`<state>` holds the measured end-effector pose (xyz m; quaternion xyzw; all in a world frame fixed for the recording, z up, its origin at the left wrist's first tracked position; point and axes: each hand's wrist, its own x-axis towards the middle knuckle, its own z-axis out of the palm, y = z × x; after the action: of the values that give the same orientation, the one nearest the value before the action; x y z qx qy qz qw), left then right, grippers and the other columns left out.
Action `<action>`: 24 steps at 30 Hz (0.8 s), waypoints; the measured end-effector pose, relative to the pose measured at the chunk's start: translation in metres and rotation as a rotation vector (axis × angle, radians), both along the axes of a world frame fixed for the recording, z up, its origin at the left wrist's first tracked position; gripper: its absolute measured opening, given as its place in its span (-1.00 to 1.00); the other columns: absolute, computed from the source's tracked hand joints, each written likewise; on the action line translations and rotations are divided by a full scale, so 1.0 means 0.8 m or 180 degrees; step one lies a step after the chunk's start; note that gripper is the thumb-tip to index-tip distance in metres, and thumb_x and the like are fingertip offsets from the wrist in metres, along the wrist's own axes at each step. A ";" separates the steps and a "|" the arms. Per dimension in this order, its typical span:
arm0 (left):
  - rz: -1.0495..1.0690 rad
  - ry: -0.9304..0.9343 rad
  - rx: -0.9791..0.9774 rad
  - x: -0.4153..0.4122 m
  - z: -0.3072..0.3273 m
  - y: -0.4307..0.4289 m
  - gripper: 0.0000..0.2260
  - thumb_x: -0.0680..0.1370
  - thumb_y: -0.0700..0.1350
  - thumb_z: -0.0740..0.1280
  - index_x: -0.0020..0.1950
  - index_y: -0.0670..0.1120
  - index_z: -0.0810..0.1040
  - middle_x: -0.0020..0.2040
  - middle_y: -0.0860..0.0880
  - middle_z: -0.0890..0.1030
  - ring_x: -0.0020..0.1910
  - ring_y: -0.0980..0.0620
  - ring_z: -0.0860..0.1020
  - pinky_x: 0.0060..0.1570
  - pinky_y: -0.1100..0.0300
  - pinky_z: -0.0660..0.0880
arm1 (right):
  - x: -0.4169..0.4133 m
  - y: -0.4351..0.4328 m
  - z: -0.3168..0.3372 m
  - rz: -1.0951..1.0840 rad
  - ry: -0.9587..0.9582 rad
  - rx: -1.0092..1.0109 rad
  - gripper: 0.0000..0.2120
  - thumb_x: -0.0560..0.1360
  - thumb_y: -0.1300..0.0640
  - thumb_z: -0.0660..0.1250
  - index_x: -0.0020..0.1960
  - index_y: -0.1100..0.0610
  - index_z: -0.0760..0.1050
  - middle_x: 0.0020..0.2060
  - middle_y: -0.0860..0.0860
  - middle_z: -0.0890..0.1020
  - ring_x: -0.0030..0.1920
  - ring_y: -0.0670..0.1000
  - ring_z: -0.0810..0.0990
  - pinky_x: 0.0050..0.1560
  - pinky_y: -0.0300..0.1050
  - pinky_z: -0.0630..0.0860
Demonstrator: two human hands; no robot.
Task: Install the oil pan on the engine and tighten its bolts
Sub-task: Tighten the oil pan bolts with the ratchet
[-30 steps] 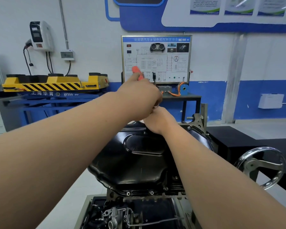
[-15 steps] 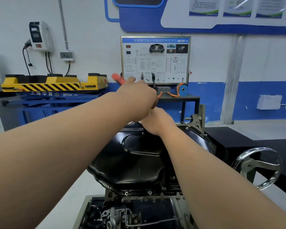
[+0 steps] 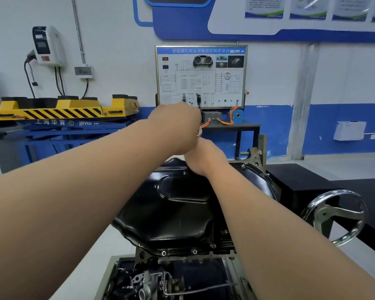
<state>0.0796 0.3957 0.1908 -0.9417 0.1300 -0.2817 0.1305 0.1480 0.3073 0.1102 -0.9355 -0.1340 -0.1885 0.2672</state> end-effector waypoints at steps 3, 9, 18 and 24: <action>0.0149 -0.0034 0.0534 -0.001 0.011 0.011 -0.74 0.53 -0.18 0.25 0.17 0.05 0.54 -0.11 0.02 0.53 -0.09 -0.05 0.46 -0.01 0.02 0.37 | -0.003 0.000 -0.003 0.0128 -0.0227 0.0101 -0.82 0.48 -0.01 0.17 -0.21 0.02 0.48 -0.28 -0.06 0.56 -0.26 0.03 0.53 -0.27 -0.08 0.46; -0.0038 -0.0155 0.0179 0.001 0.004 0.020 -0.74 0.52 0.13 0.29 -0.18 -0.05 0.53 -0.35 0.01 0.43 -0.34 0.01 0.43 -0.31 0.20 0.27 | -0.005 -0.003 -0.008 0.0217 -0.0750 0.0143 -0.88 0.52 0.07 0.23 -0.09 -0.04 0.55 -0.27 -0.07 0.56 -0.28 -0.01 0.52 -0.34 -0.15 0.45; -0.0017 0.0172 0.0172 -0.007 0.005 0.006 -0.86 0.52 -0.14 0.28 0.03 0.01 0.58 -0.21 0.01 0.51 -0.20 -0.03 0.46 -0.27 0.14 0.32 | -0.011 -0.004 -0.008 0.0246 -0.0835 0.0442 -0.78 0.46 0.02 0.31 -0.35 0.02 0.47 -0.43 -0.06 0.51 -0.41 -0.05 0.45 -0.45 -0.17 0.33; -0.0197 0.0000 0.0741 -0.006 0.008 0.019 -0.73 0.53 -0.17 0.25 0.16 0.10 0.54 -0.02 0.04 0.58 -0.05 -0.02 0.44 0.17 0.04 0.30 | -0.011 -0.005 -0.007 0.0367 -0.0921 0.0298 -0.90 0.50 0.10 0.24 -0.14 0.09 0.51 -0.23 -0.03 0.59 -0.23 0.03 0.54 -0.29 -0.10 0.49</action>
<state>0.0745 0.4109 0.1971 -0.9157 0.1908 -0.2685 0.2302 0.1395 0.3029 0.1043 -0.8759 -0.2156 -0.3117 0.2987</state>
